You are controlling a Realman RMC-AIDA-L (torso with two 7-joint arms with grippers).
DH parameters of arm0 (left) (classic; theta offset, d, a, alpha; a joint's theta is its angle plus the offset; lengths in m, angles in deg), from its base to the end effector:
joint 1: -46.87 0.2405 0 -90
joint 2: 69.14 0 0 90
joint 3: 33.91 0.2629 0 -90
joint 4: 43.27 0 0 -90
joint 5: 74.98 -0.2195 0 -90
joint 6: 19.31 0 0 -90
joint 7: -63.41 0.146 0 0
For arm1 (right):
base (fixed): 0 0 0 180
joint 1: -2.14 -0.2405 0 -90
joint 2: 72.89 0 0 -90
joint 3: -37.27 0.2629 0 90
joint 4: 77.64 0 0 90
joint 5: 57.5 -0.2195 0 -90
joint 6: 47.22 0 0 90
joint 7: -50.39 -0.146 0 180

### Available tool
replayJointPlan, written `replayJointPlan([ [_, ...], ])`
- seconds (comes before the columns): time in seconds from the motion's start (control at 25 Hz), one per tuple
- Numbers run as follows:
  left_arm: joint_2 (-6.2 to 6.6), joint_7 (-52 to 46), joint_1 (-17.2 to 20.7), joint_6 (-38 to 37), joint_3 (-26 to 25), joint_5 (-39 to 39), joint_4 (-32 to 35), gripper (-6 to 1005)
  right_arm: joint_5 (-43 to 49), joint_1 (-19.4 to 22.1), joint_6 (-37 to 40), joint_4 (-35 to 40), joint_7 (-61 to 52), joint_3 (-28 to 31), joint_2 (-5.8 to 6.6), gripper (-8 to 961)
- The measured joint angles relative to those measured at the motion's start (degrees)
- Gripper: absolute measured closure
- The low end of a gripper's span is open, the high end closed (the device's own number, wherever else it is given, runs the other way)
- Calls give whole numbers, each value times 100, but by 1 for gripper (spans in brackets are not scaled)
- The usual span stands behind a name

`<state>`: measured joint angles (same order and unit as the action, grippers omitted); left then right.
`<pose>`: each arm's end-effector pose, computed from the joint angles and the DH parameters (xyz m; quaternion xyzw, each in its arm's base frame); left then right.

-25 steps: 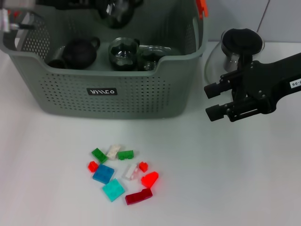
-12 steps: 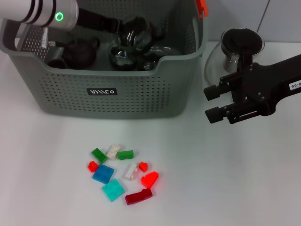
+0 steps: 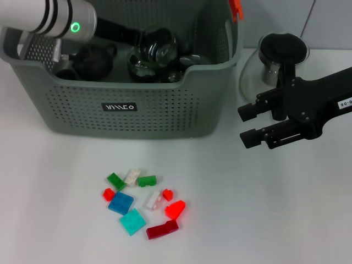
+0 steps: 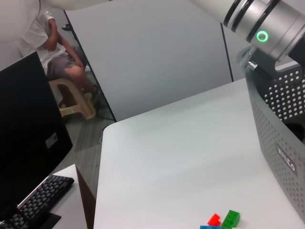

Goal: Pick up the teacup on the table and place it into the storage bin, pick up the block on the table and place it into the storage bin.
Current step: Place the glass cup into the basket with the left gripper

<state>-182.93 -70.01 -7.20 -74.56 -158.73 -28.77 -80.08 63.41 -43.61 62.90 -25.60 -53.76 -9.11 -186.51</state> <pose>-0.1803 0.4938 0.0116 -0.8693 -0.3970 -0.0735 0.2852 0.1589 0.3729 0.0502 0.9786 -0.1507 -0.1287 0.0546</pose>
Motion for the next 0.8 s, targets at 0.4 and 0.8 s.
replayJointPlan([
  [0.4, -107, -8, -14, 31, 0, -252, -32, 859, 4, -4, 16, 0, 0, -2, -3, 279],
  [0.8, -109, -48, 6, -76, -41, -267, -185, 531, -6, -3, 32, 0, 0, 7, -3, 279],
])
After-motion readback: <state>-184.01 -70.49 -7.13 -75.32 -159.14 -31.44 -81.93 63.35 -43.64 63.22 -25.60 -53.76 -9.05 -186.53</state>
